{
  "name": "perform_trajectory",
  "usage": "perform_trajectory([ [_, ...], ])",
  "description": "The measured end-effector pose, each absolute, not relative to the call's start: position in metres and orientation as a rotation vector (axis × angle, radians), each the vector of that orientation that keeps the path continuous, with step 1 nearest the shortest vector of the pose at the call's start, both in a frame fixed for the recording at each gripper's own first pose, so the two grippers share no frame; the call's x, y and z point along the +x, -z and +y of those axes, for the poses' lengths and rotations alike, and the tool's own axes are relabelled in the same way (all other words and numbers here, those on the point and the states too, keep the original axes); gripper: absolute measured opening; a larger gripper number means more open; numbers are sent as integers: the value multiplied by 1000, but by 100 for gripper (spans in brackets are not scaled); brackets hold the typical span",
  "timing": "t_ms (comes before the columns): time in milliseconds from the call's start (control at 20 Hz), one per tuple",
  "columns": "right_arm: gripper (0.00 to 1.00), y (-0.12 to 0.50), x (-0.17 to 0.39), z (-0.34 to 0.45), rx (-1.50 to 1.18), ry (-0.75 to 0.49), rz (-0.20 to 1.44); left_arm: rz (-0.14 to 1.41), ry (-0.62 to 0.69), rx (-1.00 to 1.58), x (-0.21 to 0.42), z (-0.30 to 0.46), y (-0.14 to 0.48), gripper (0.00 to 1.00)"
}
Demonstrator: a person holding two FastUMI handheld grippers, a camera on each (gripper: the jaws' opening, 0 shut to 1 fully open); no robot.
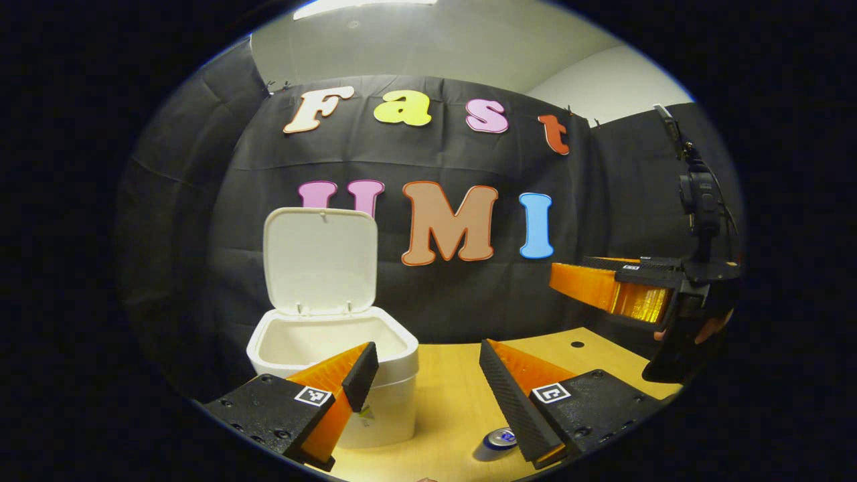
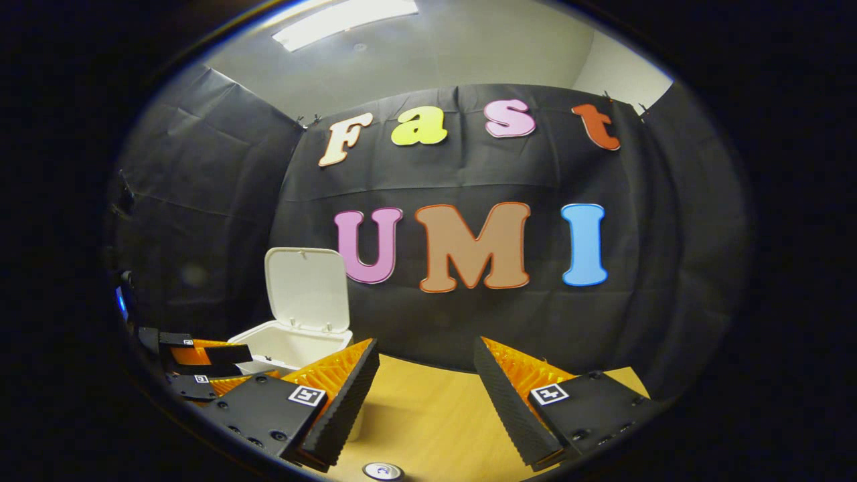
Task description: Press the lid of the desktop garbage bin to open it, pick up the crumpled paper on the desktop and throw it into the bin, then pick up the pop can on the desktop and drop it into the bin, and finally close the garbage bin lid.
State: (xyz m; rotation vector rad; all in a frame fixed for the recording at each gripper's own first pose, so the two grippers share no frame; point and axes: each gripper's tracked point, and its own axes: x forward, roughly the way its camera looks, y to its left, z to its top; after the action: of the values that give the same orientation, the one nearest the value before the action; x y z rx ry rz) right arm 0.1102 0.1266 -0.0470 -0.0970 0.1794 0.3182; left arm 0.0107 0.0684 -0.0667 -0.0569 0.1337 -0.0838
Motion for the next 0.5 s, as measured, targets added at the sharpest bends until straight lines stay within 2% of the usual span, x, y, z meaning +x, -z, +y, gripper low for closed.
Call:
perform_trajectory([
  [500, 95, 54, 89, 12, -52, -103, 219, 230, 230, -40, 25, -12, 107, 93],
])
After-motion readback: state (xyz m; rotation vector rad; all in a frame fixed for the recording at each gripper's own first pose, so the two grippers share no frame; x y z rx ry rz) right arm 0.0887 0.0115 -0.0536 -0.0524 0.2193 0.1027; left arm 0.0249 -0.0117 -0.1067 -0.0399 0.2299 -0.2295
